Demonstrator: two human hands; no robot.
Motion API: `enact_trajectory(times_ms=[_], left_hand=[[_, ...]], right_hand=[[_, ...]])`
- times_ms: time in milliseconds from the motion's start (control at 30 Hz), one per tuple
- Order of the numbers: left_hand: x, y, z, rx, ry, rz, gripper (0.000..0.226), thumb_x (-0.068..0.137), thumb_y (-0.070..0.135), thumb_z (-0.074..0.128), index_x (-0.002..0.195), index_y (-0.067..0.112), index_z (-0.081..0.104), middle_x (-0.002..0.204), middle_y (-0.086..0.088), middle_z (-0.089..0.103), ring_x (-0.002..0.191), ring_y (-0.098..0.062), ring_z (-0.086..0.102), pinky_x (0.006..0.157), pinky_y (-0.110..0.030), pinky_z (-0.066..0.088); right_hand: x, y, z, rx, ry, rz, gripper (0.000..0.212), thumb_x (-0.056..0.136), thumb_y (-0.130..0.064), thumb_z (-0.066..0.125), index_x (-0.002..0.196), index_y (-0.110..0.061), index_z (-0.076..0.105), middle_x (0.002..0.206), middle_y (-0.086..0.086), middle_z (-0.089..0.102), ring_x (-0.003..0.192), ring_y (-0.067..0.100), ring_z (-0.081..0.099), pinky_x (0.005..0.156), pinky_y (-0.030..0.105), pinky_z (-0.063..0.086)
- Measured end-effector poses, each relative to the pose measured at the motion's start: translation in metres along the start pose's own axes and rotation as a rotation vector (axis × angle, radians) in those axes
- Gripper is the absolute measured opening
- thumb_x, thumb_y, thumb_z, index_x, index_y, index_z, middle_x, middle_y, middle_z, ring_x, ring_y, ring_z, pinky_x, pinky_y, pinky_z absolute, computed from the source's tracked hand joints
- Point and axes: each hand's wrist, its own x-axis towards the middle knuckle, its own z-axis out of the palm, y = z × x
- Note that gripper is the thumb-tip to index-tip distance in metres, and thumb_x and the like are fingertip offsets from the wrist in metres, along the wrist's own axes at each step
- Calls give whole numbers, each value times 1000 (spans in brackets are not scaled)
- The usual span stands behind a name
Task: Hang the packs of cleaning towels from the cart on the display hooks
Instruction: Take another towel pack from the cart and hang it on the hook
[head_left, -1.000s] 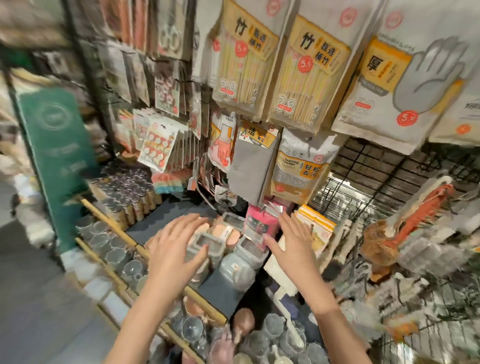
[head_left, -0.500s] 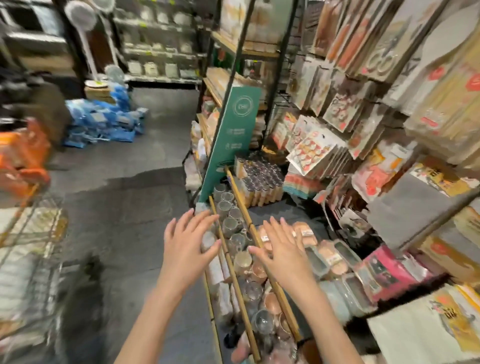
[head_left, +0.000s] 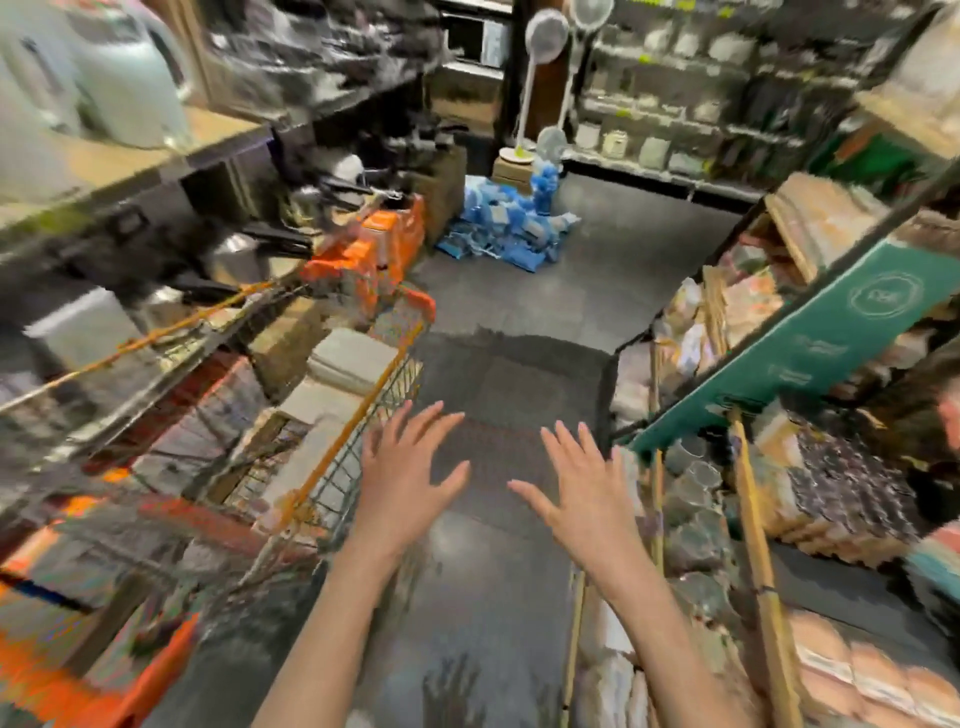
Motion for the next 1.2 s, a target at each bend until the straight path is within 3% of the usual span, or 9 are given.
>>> enact_trajectory(times_ms=[133,300,500,600,867,967,1200], left_hand=[[35,-64,-14,30,32,-109,57,87,49,57,141,43,39,153,15,32,145,-15,17,114,-39,5],[62,-130,-29,26,57,-173,52,91,51,51,140,43,37,154,14,29,145,-15,12,114,-41,-2],[86,-189,-34,21,62,-317,55,91,51,51,142,43,34,155,12,27,145,-14,10,111,-37,-2],[95,-215,-27,30,44,-412,56,91,50,52,143,43,33,155,13,27,145,-14,11,113,-41,0],[162,-275,8,2,117,-676,54,89,44,60,140,38,43,152,12,34,146,-18,15,116,-49,4],[200,-286,31,-33,104,-775,56,89,46,59,141,39,39,154,11,29,146,-17,13,116,-52,5],[249,-317,88,-115,148,-911,57,87,42,63,140,34,42,151,9,36,144,-15,20,113,-39,6]], right_hand=[[64,-51,19,-17,-35,-89,82,85,-72,24,151,-25,14,159,-6,8,147,15,-2,116,46,-2],[123,-108,35,89,-67,-172,93,74,-77,8,151,-26,14,159,-6,8,147,15,-5,115,46,-9],[184,-152,57,66,-156,-308,90,75,-76,10,151,-26,12,159,-6,7,147,15,-5,115,46,-9],[221,-165,75,48,-230,-378,82,84,-72,22,151,-25,10,159,-6,6,146,15,-7,115,46,-9],[359,-189,134,-61,-345,-613,75,90,-65,31,151,-22,17,159,-2,11,146,19,7,115,47,5],[411,-186,151,-109,-389,-674,76,90,-66,30,151,-24,14,160,-2,8,147,18,2,115,47,3],[496,-192,195,-173,-473,-804,78,89,-68,25,152,-23,9,160,-2,6,147,18,-2,116,47,0]])
